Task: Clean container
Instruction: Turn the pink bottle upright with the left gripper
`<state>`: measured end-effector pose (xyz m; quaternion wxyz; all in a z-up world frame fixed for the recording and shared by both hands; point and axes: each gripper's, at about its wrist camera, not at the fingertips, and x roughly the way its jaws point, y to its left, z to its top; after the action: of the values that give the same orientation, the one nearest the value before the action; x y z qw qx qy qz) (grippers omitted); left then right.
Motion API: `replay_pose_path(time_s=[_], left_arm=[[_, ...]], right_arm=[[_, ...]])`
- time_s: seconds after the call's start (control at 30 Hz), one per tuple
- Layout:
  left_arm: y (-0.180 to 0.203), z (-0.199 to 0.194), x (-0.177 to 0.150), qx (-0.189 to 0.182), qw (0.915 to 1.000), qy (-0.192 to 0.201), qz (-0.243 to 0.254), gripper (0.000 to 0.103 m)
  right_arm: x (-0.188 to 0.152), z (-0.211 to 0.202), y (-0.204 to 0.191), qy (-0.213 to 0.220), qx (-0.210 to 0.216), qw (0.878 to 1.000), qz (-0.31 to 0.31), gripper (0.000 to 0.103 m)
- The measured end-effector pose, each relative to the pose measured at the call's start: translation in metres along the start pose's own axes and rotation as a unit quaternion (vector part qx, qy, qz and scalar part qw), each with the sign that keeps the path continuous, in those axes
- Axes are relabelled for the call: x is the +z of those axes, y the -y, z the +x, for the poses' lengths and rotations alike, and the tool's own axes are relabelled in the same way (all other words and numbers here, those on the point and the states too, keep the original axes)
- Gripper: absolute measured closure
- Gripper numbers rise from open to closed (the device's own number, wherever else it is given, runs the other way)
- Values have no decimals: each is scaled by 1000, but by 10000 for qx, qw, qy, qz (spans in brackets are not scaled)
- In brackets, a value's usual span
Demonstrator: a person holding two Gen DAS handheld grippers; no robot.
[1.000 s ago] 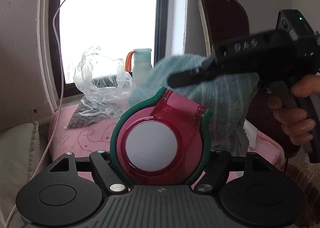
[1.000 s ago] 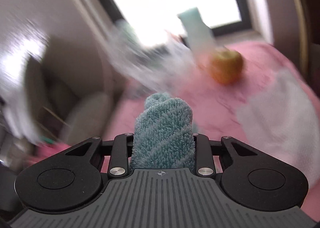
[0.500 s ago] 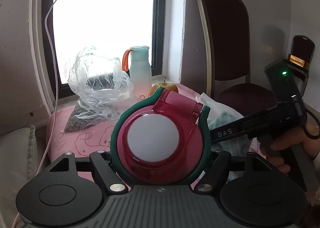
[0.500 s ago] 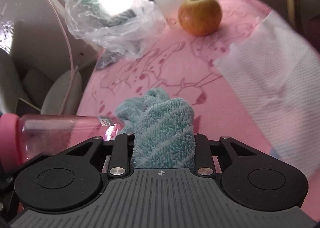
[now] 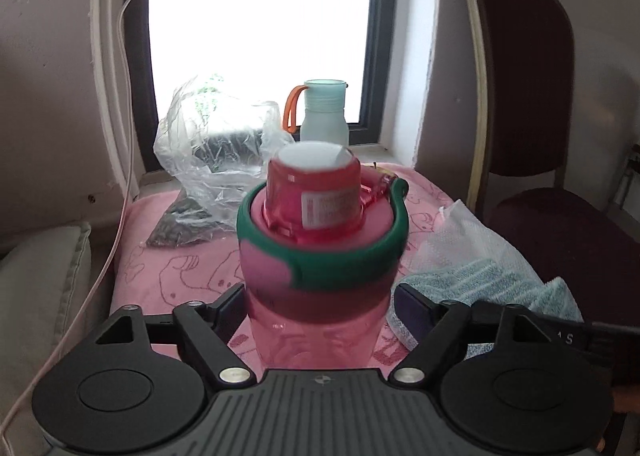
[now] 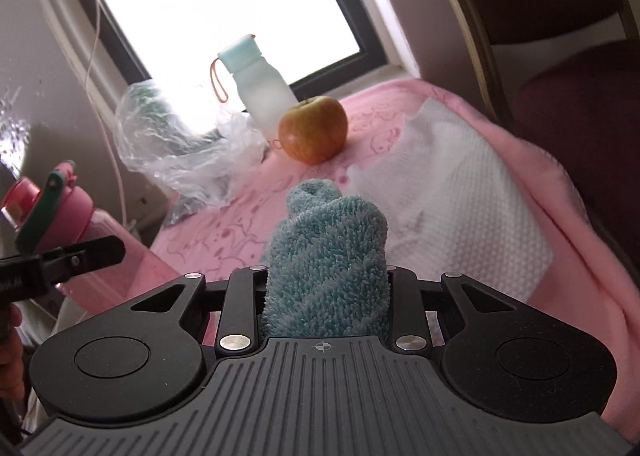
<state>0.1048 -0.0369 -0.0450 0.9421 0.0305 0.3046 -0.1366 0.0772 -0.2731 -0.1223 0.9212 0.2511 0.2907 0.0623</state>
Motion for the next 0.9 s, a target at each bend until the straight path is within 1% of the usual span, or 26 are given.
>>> replay_pose_path(time_s=[0.1, 0.2, 0.27, 0.33, 0.4, 0.5, 0.53, 0.57, 0.6, 0.7, 0.77, 0.9], left_arm=[[13, -1, -1, 461, 9988, 145, -115, 11], [28, -3, -1, 972, 9944, 292, -305, 9], [36, -4, 0, 1387, 9883, 389, -501, 9], [42, 0, 2, 1883, 9790, 354, -702, 10], [47, 5, 4, 2121, 9730, 245, -879, 12], [53, 12, 8, 2343, 9677, 138, -923, 15], [53, 13, 10, 2345, 9674, 131, -951, 17], [52, 14, 11, 2311, 9679, 131, -975, 23], [51, 14, 12, 2263, 9690, 133, -978, 31], [48, 12, 11, 2042, 9751, 146, -852, 32], [44, 12, 10, 1828, 9808, 119, -669, 32], [25, 8, 9, 1057, 9941, 62, -222, 32]], right_arm=[[-3, 3, 8, 60, 120, 9998, 170, 72], [-5, 2, 14, 108, 233, 9992, 295, 70], [-6, 1, 17, 106, 287, 9989, 344, 70], [-6, 0, 20, 109, 355, 9985, 394, 69], [-7, -1, 22, 122, 411, 9980, 456, 68], [-7, -3, 27, 122, 490, 9969, 605, 68], [-7, -3, 28, 116, 512, 9965, 648, 68], [-7, -3, 29, 114, 525, 9962, 682, 68], [-7, -4, 30, 113, 530, 9961, 702, 68], [-7, -4, 30, 110, 533, 9961, 696, 68], [-8, -4, 29, 108, 522, 9964, 665, 68], [-8, -4, 28, 113, 500, 9967, 633, 68]])
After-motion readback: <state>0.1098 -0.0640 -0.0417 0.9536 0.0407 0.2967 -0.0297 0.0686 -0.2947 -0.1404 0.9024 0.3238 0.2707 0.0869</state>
